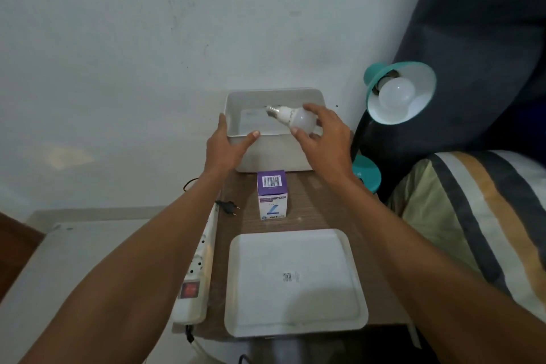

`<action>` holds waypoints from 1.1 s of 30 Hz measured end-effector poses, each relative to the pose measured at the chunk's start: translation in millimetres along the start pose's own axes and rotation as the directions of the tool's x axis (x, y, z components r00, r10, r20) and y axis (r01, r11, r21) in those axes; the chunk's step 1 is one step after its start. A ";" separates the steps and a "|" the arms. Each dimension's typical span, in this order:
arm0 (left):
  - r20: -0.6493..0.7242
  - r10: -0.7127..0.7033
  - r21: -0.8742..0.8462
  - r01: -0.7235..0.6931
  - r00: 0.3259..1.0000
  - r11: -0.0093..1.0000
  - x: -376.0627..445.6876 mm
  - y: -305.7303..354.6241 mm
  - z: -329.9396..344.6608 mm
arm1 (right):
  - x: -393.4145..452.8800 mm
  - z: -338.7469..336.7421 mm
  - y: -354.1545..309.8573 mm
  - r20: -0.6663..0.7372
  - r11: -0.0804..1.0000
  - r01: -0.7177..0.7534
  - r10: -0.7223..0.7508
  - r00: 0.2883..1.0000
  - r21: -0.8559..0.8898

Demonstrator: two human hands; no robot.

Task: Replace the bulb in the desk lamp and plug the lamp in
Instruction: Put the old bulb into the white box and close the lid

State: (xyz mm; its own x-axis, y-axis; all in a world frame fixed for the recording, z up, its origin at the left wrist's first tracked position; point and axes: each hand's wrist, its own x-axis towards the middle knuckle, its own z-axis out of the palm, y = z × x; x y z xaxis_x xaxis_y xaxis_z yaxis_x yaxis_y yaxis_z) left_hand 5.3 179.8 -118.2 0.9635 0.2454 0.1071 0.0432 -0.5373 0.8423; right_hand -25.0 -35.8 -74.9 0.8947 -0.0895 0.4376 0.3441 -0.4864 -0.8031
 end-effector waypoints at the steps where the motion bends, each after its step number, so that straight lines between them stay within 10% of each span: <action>1: -0.002 0.003 -0.008 -0.003 1.000 1.000 -0.1 -0.7 0.2 | 11.5 6.5 -2.4 0.007 0.999 -0.019 0.019 1.000 -0.029; 16: -0.058 0.048 -0.053 -0.052 0.997 0.997 2.3 -8.8 3.6 | 80.2 56.7 19.1 0.364 0.920 -0.166 0.300 0.882 -0.355; 33: -0.074 -0.054 -0.038 0.051 0.996 0.998 -81.0 -2.2 -19.3 | -31.7 -18.5 7.0 -0.048 0.960 -0.206 0.200 0.979 -0.190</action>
State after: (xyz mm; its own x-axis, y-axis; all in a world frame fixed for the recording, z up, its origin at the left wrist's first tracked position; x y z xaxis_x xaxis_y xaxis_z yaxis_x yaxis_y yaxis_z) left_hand -77.9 176.6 -118.6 0.9377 0.3328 0.1002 0.0826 -0.4934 0.8659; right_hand -56.3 -52.4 -86.9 0.9308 -0.2267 0.2869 0.0923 -0.6135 -0.7843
